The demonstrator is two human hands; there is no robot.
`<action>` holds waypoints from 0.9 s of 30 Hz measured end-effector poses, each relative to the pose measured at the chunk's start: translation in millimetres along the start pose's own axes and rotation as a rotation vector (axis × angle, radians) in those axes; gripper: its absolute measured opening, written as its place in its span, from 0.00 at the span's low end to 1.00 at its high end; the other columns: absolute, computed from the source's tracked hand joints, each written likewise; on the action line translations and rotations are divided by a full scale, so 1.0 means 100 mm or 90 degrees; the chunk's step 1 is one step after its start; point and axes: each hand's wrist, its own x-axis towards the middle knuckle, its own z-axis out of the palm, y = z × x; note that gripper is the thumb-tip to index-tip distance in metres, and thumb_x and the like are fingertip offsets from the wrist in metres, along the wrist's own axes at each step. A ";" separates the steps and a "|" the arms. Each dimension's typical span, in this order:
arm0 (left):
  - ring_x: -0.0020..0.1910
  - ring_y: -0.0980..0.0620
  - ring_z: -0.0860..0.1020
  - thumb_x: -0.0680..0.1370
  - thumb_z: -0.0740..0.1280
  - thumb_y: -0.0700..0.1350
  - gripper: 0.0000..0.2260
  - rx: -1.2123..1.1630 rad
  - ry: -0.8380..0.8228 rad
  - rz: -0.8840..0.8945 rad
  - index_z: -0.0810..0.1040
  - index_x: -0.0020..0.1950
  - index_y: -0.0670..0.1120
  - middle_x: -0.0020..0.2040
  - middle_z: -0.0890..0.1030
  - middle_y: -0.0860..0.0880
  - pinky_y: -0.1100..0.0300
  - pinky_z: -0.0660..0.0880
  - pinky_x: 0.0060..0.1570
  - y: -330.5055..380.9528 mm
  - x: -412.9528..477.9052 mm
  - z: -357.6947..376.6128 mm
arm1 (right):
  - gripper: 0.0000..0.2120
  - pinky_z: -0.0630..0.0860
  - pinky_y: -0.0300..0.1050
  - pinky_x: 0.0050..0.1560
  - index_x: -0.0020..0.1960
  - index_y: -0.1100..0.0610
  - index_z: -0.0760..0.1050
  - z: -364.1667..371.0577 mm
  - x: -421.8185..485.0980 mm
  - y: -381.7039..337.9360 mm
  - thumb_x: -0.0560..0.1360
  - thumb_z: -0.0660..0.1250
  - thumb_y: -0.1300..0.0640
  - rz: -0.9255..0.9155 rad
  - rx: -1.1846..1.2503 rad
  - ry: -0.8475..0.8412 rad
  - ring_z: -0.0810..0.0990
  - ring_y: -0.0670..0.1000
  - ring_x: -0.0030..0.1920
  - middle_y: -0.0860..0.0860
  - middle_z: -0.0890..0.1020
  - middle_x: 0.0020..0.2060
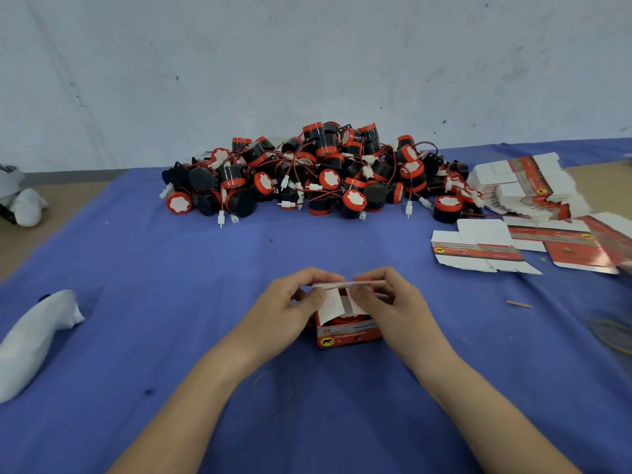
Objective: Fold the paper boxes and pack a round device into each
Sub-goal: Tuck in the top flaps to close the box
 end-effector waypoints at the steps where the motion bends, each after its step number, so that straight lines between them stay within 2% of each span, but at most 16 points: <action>1: 0.48 0.56 0.80 0.84 0.59 0.39 0.19 0.005 -0.001 0.003 0.81 0.54 0.64 0.49 0.83 0.61 0.64 0.77 0.49 0.00 -0.03 0.00 | 0.06 0.76 0.32 0.38 0.48 0.45 0.78 -0.02 -0.01 0.01 0.80 0.66 0.56 -0.015 -0.047 -0.006 0.83 0.41 0.44 0.41 0.84 0.42; 3: 0.53 0.57 0.79 0.83 0.56 0.35 0.24 0.035 0.003 0.017 0.82 0.54 0.63 0.52 0.80 0.61 0.62 0.77 0.53 0.00 -0.07 -0.01 | 0.10 0.74 0.28 0.41 0.51 0.40 0.77 -0.08 -0.04 0.03 0.82 0.62 0.55 -0.032 -0.114 -0.063 0.81 0.37 0.48 0.34 0.82 0.46; 5: 0.56 0.59 0.77 0.81 0.55 0.35 0.24 0.073 -0.007 0.029 0.82 0.57 0.60 0.53 0.78 0.63 0.62 0.75 0.56 0.01 -0.10 -0.01 | 0.16 0.71 0.25 0.51 0.55 0.35 0.77 -0.17 -0.06 0.04 0.84 0.57 0.56 -0.024 -0.131 -0.127 0.76 0.30 0.57 0.27 0.78 0.55; 7: 0.59 0.63 0.74 0.78 0.53 0.40 0.22 0.110 -0.033 0.030 0.81 0.59 0.60 0.55 0.75 0.66 0.68 0.71 0.58 0.03 -0.11 -0.03 | 0.19 0.67 0.25 0.60 0.61 0.34 0.76 -0.27 -0.07 0.04 0.86 0.54 0.56 -0.022 -0.148 -0.172 0.66 0.25 0.65 0.24 0.69 0.66; 9: 0.63 0.66 0.69 0.77 0.52 0.47 0.22 0.157 -0.046 0.031 0.80 0.60 0.63 0.58 0.72 0.70 0.72 0.67 0.57 0.03 -0.12 -0.05 | 0.20 0.63 0.26 0.66 0.68 0.36 0.73 -0.36 -0.09 0.04 0.85 0.53 0.56 -0.038 -0.162 -0.222 0.60 0.25 0.70 0.25 0.63 0.72; 13: 0.68 0.70 0.60 0.81 0.55 0.61 0.17 0.270 -0.062 0.054 0.75 0.66 0.65 0.67 0.62 0.74 0.64 0.68 0.62 0.02 -0.15 -0.06 | 0.24 0.57 0.34 0.71 0.75 0.36 0.65 -0.46 -0.15 0.06 0.80 0.54 0.48 -0.073 -0.183 -0.300 0.54 0.28 0.74 0.23 0.57 0.73; 15: 0.68 0.71 0.58 0.79 0.56 0.67 0.20 0.326 -0.081 0.063 0.71 0.69 0.66 0.68 0.59 0.76 0.62 0.68 0.64 0.02 -0.18 -0.06 | 0.22 0.56 0.35 0.72 0.75 0.34 0.63 -0.45 -0.16 0.08 0.81 0.57 0.39 -0.109 -0.230 -0.286 0.53 0.28 0.74 0.23 0.57 0.73; 17: 0.68 0.73 0.56 0.76 0.56 0.70 0.25 0.351 -0.099 0.064 0.67 0.72 0.67 0.69 0.58 0.76 0.60 0.67 0.66 0.02 -0.21 -0.06 | 0.23 0.59 0.36 0.71 0.73 0.29 0.62 -0.43 -0.18 0.08 0.78 0.58 0.32 -0.155 -0.294 -0.270 0.56 0.28 0.73 0.23 0.57 0.73; 19: 0.69 0.72 0.57 0.74 0.55 0.72 0.28 0.353 -0.099 0.066 0.65 0.72 0.68 0.69 0.60 0.75 0.60 0.67 0.67 0.02 -0.24 -0.07 | 0.22 0.63 0.37 0.69 0.71 0.25 0.62 -0.43 -0.19 0.07 0.78 0.59 0.32 -0.180 -0.318 -0.264 0.59 0.29 0.73 0.24 0.58 0.73; 21: 0.69 0.72 0.59 0.73 0.55 0.73 0.28 0.352 -0.079 0.081 0.66 0.72 0.68 0.70 0.62 0.73 0.62 0.67 0.67 0.02 -0.25 -0.06 | 0.21 0.67 0.41 0.69 0.70 0.26 0.63 -0.44 -0.19 0.06 0.78 0.59 0.33 -0.186 -0.318 -0.262 0.62 0.30 0.72 0.25 0.60 0.73; 27: 0.66 0.69 0.66 0.75 0.54 0.72 0.22 0.358 -0.028 0.099 0.67 0.66 0.67 0.68 0.71 0.68 0.66 0.67 0.64 0.01 -0.26 -0.02 | 0.20 0.72 0.44 0.66 0.70 0.28 0.64 -0.44 -0.16 0.05 0.79 0.55 0.30 -0.194 -0.323 -0.264 0.66 0.33 0.71 0.26 0.62 0.73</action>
